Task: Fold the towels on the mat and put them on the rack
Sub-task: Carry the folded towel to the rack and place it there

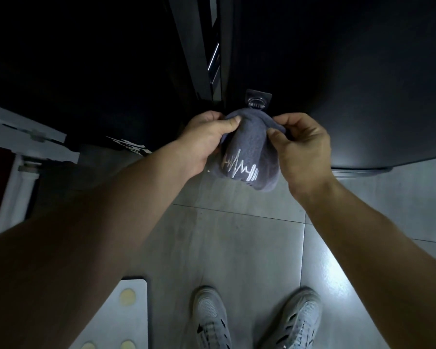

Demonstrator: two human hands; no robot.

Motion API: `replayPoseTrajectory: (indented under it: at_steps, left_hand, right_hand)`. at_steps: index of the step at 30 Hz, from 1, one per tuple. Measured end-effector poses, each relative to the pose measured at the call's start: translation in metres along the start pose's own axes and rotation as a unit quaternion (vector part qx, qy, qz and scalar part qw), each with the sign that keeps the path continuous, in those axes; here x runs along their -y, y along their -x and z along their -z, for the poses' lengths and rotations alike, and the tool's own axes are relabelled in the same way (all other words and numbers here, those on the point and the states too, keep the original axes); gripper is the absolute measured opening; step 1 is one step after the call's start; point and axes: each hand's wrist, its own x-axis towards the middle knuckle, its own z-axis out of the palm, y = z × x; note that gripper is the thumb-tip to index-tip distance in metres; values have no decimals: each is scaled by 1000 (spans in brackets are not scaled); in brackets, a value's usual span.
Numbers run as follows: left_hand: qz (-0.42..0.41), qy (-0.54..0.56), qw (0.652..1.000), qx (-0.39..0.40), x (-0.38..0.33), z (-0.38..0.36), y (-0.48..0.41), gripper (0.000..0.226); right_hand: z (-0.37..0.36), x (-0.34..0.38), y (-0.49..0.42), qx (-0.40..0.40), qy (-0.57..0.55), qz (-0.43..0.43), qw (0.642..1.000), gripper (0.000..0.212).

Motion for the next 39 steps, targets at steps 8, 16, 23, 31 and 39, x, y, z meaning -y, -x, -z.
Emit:
replayPoseTrajectory:
  at_steps: [8,16,23,31,39]
  left_hand:
    - [-81,-68,982,-158,5,-5,7,31]
    - [-341,-223,909,-89,18,-3,23,21]
    - [-387,-325,863,-34,27,0,30,40]
    - [-318,-367,873,-51,17,-4,29,36]
    - [-238,-156,959,-6,36,-11,34,35]
  right_hand:
    - [-13,-5,7,-67,49,16,996,26]
    - [-14,-5,9,-55,91,64,992,22]
    - [-16,-8,28,-66,294,180,936,28]
    - [-2,-17,17,4,323,214,922,40]
    - [8,-28,25,98,197,127,967,48]
